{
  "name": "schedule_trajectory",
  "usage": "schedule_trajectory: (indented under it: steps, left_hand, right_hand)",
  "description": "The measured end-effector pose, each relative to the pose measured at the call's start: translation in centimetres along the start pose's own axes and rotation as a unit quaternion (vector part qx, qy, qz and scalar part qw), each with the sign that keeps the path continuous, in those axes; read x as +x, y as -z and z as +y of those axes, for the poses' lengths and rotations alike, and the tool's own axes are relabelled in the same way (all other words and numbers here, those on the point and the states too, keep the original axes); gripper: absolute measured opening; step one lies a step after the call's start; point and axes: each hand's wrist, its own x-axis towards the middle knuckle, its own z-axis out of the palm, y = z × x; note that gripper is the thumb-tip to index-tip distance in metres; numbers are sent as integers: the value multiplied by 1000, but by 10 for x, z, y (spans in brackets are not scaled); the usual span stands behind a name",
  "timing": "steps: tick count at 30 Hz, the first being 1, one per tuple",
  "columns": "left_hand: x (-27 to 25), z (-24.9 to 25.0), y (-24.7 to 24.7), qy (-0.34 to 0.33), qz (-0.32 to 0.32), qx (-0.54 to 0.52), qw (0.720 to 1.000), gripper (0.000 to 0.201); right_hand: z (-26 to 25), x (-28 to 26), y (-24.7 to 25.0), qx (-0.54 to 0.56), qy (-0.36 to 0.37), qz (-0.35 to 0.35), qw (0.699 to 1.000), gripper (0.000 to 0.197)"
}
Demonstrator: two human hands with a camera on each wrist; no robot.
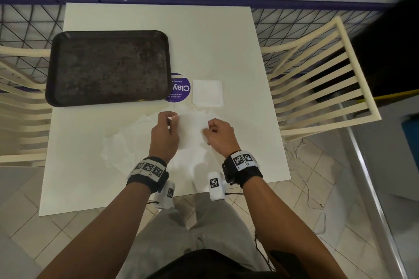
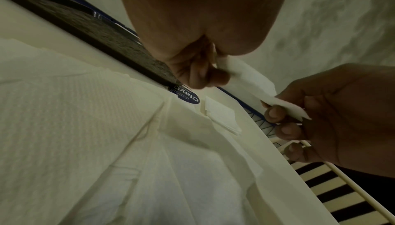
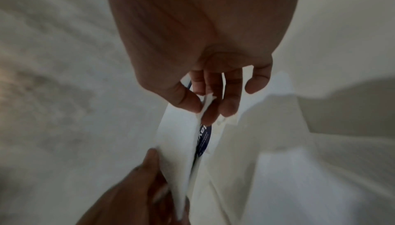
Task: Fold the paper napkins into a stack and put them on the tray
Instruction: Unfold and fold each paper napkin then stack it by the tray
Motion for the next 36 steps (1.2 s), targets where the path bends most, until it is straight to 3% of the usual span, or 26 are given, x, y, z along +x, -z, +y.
schedule_trajectory:
  steps: [4,8,18,22,26,31,36]
  left_hand:
    - [1,-9,0,32,-40,7,999,25]
    - [-5,-24,2,45,-73,24,996,22]
    - [0,-44,5,109,-53,22,992,18]
    - [6,-43,4,114,-56,20,992,19]
    - [12,-41,0,95,-63,36,993,16]
    - [24,-38,-13,3,-60,99,993,9]
    - [38,-42,-30,31,-82,143,986,19]
  right_hand:
    - [-10,45,16,-6,-3,57,998,4]
    - [-19,96,27,-33,-25,87,995,23]
    - [-22,157,29,-75,-95,98,988,29]
    - [-18,162,26,-87,-107,103,985,29]
    - [-17,156,28,-154,-108,123,974,45]
    - [0,129,33,-88,-76,151,982,22]
    - [22,85,29,-89,-70,100,989,20]
